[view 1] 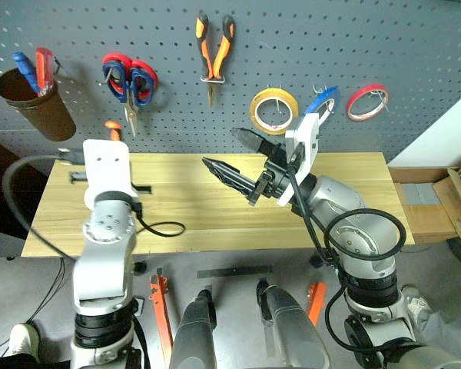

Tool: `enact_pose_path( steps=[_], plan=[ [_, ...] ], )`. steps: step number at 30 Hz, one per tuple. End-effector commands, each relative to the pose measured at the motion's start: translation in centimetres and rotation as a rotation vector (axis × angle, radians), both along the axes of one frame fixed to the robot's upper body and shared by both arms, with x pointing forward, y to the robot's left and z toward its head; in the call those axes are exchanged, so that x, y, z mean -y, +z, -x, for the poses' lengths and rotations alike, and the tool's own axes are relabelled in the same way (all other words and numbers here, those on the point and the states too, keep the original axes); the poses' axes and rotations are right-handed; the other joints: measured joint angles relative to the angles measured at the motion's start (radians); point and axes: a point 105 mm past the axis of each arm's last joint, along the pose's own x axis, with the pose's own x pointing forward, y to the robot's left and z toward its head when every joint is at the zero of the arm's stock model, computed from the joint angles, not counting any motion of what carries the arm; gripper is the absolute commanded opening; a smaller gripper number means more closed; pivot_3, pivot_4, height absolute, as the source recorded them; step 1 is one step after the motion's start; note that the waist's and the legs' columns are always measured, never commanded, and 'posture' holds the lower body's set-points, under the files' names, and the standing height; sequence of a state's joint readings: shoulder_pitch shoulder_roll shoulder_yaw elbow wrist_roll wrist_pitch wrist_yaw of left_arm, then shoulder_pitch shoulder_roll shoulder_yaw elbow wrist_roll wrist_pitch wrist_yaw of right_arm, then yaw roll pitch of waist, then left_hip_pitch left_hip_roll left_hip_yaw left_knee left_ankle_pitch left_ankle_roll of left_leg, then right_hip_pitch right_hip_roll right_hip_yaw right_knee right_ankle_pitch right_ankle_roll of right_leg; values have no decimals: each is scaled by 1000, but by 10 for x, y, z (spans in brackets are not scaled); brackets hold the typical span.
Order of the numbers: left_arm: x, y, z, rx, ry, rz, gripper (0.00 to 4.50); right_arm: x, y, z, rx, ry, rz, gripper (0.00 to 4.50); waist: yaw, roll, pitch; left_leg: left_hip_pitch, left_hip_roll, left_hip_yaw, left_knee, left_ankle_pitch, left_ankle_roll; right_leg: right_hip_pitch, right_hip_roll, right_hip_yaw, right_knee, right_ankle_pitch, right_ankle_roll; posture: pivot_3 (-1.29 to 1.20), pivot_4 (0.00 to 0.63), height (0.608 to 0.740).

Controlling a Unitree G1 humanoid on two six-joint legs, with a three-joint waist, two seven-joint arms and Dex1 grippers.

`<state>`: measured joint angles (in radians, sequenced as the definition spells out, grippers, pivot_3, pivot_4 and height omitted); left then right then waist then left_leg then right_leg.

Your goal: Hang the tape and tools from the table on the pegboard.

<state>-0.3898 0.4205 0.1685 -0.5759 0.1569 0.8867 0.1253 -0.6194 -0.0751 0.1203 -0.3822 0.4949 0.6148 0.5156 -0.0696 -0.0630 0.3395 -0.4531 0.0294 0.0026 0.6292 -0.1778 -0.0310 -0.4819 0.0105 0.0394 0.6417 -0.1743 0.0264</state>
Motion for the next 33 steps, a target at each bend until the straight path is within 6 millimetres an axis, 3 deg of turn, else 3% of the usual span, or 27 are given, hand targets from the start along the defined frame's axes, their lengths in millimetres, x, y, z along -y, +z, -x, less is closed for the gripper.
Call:
enact_pose_path(
  steps=[1,4,7,11,18,23,33],
  plan=[
    [-12,74,21,260,83,-145,617,-8,15,2,62,1,-61,4500,11,-2,-5,0,1,-1,0,0,0,0,1,0,0,0,0,47,211,740],
    [-24,107,15,347,109,-203,617,-23,21,-3,71,-4,-83,4500,18,-3,-16,0,1,0,-1,0,-1,0,1,0,0,0,-1,43,200,740],
    [-32,125,3,385,99,-221,617,-40,27,-4,75,0,-102,4500,20,-3,-31,0,1,1,-1,0,-1,0,-2,0,0,0,-1,42,193,740],
    [-42,150,-25,430,42,-210,617,-65,31,-7,93,-2,-89,4500,30,-11,-38,0,1,1,0,1,-2,0,-4,-1,1,1,-2,27,186,740],
    [-42,190,-70,487,-134,-163,617,-84,46,-6,112,15,-122,4500,47,-15,-40,-1,0,0,0,3,-5,0,-9,-7,0,6,-11,10,186,740],
    [-46,191,-83,492,-150,-154,617,-82,46,-10,113,3,-121,4500,42,-15,-40,-1,0,1,0,3,-5,0,-12,-7,1,6,-11,-16,195,740],
    [-75,141,-91,440,-93,-63,617,-64,30,-22,76,-65,-81,4500,36,-15,-40,0,1,0,1,3,-5,0,-11,-9,4,7,-12,-41,213,740]
  ],
)
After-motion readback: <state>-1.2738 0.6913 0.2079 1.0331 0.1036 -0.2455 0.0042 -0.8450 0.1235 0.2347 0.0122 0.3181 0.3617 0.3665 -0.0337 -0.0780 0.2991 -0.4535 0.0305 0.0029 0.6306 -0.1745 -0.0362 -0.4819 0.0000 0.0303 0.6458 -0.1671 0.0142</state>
